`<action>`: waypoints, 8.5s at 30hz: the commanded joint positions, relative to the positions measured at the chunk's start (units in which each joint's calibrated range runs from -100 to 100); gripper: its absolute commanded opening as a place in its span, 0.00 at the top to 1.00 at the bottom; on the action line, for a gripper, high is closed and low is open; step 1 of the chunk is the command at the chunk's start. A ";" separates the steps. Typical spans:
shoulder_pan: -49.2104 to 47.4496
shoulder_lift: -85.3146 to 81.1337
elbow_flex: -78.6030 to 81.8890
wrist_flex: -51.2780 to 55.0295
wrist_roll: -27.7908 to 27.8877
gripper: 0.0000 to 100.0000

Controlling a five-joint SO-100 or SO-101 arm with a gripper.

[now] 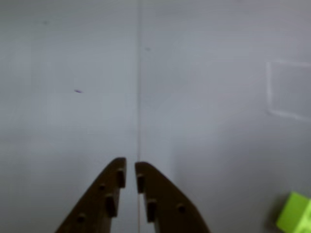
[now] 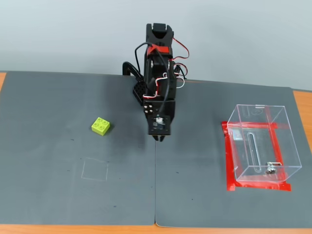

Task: Pick the green lego block and place it into the transparent box

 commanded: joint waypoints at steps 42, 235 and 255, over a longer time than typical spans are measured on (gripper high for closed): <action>43.89 34.87 -38.92 17.50 -15.76 0.84; -42.13 11.04 -25.98 -12.27 14.56 0.97; -51.97 41.99 -50.32 -12.10 12.32 0.97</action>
